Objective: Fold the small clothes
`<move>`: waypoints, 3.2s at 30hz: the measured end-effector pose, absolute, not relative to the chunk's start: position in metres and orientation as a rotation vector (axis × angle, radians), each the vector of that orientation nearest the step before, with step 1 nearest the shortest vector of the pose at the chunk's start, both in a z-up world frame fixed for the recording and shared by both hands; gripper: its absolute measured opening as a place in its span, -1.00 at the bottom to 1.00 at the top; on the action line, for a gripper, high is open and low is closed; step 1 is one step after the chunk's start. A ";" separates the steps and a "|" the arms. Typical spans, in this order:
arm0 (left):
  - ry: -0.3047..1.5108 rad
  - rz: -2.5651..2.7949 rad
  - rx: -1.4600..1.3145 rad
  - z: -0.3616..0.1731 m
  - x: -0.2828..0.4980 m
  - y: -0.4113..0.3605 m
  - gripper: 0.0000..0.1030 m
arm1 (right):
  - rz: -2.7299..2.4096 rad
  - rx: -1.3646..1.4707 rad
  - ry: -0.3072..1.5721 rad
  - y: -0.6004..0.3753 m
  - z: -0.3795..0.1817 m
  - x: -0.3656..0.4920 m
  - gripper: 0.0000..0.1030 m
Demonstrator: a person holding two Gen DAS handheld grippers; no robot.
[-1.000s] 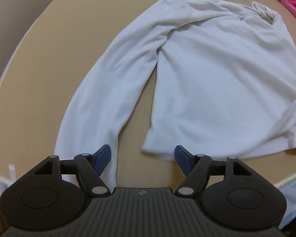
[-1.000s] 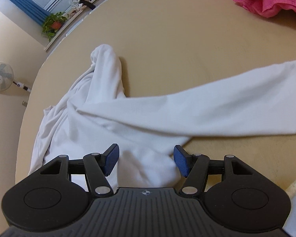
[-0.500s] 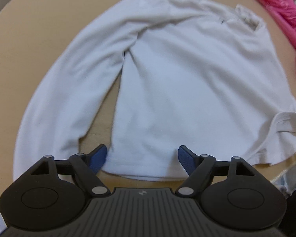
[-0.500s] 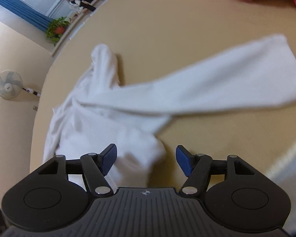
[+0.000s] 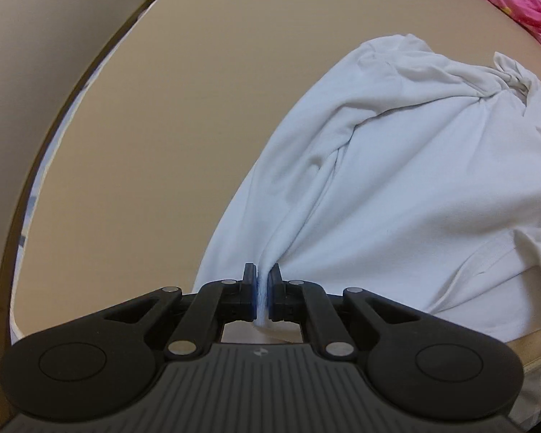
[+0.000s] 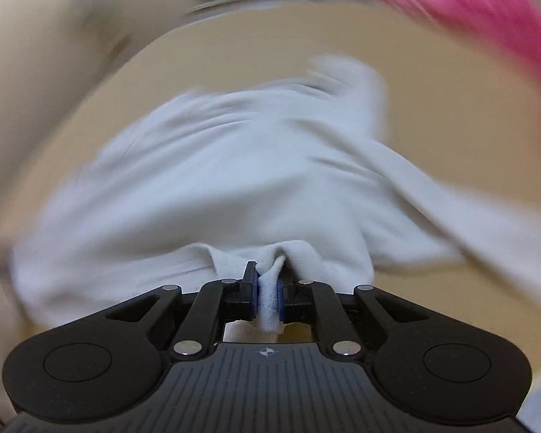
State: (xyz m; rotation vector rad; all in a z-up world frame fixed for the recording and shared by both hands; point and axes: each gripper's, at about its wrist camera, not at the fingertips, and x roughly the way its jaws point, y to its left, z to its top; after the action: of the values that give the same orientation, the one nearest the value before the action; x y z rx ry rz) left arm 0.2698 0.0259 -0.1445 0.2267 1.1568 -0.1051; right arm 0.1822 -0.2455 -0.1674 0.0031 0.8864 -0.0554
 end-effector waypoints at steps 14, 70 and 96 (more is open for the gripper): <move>1.196 -0.083 0.248 -0.168 0.279 0.018 -0.88 | -0.089 0.530 0.945 -0.326 -0.187 0.107 -0.27; 1.237 -0.199 0.041 -0.166 0.240 0.035 0.43 | -0.366 0.634 1.043 -0.458 -0.196 0.087 -0.84; 0.609 -0.450 -0.226 0.167 0.166 0.060 -0.95 | -0.065 0.570 0.214 -0.425 0.172 -0.005 -0.95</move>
State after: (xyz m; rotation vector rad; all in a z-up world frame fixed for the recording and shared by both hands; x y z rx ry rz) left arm 0.1657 0.0598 0.1668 -0.2258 0.6091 -0.4500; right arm -0.0045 -0.4246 0.1720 0.5701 0.2141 -0.0651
